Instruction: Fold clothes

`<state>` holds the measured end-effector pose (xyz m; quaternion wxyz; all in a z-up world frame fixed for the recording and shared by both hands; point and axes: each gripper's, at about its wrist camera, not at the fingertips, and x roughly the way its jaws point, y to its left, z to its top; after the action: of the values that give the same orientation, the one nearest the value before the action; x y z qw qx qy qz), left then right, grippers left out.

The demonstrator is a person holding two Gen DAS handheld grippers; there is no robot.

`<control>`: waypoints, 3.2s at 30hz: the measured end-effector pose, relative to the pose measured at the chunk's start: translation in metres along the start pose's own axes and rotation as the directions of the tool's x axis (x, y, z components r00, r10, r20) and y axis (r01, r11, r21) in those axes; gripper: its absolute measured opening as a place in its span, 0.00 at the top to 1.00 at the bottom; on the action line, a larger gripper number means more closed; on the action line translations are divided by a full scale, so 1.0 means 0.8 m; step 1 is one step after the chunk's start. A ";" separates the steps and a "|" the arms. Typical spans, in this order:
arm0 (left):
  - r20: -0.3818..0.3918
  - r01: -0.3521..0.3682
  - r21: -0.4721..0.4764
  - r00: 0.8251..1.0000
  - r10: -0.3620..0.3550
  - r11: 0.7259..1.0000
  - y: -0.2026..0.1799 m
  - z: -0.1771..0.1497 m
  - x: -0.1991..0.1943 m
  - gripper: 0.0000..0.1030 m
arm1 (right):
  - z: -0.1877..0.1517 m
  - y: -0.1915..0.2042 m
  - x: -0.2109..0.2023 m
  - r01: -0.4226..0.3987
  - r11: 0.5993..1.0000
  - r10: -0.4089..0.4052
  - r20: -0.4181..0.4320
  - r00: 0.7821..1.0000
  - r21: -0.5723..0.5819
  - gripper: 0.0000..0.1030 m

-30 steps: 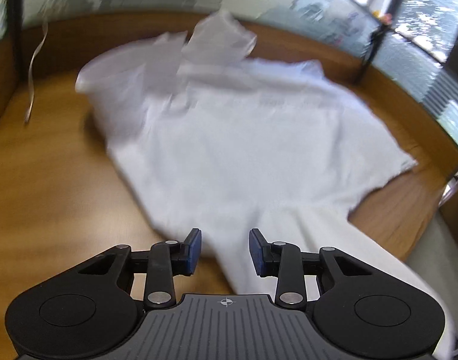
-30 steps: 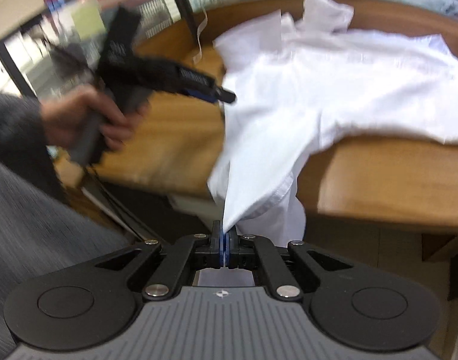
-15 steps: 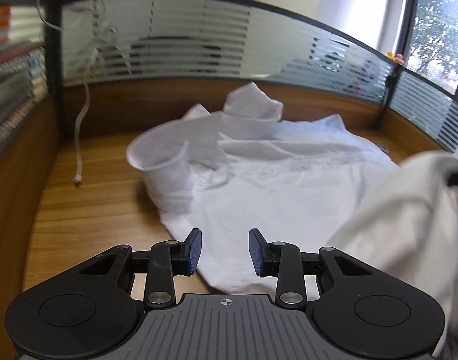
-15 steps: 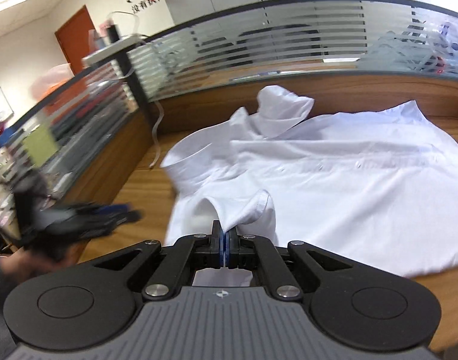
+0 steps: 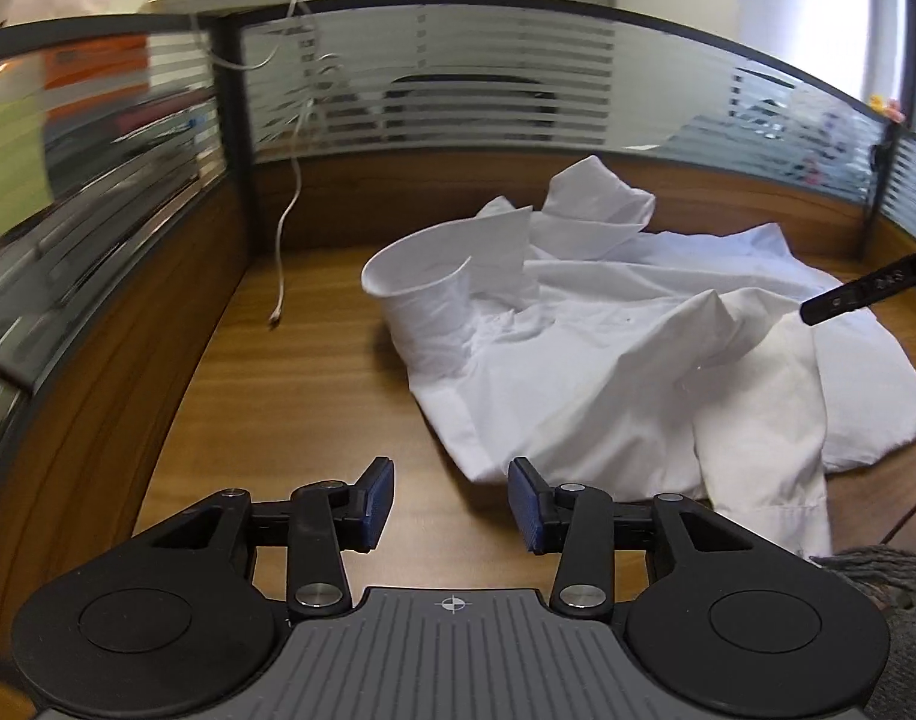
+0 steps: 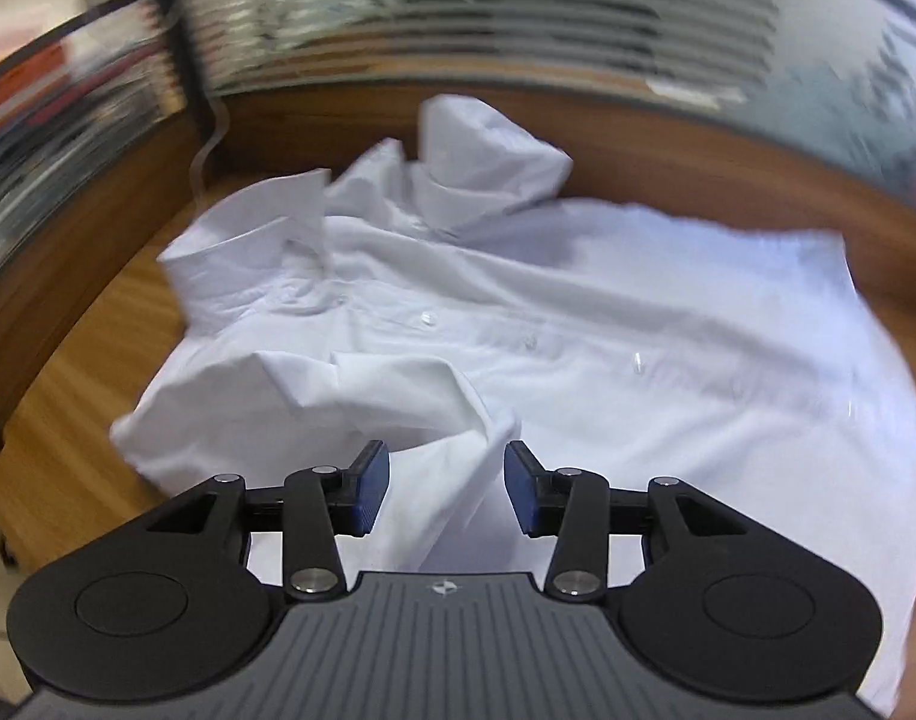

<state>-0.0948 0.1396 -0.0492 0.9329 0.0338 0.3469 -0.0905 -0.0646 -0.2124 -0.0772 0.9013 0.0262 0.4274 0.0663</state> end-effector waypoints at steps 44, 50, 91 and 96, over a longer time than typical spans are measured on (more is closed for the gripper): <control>-0.007 0.034 0.046 0.999 -0.034 0.998 0.018 -0.008 0.014 0.46 | -0.094 0.137 -0.097 0.144 0.960 -0.094 0.210 0.973 -0.239 0.96; -0.007 0.035 0.035 0.999 -0.035 0.999 0.007 -0.004 0.036 0.46 | 0.003 0.073 -0.166 0.158 0.967 -0.096 0.290 0.952 -0.199 0.96; -0.140 -0.131 -0.079 0.983 0.119 0.988 -0.109 0.082 0.141 0.37 | 0.209 -0.281 0.111 0.181 0.976 -0.179 0.028 0.983 -0.125 0.49; -0.167 0.012 -0.046 0.986 -0.019 0.999 -0.057 0.096 0.163 0.38 | 0.170 -0.249 0.054 0.103 0.993 -0.103 0.000 0.995 -0.049 0.49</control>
<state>0.0425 0.0666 -0.0763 0.9003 0.0175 0.4262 -0.0867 0.0868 -0.4019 -0.0451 0.9034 -0.0179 0.4275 0.0301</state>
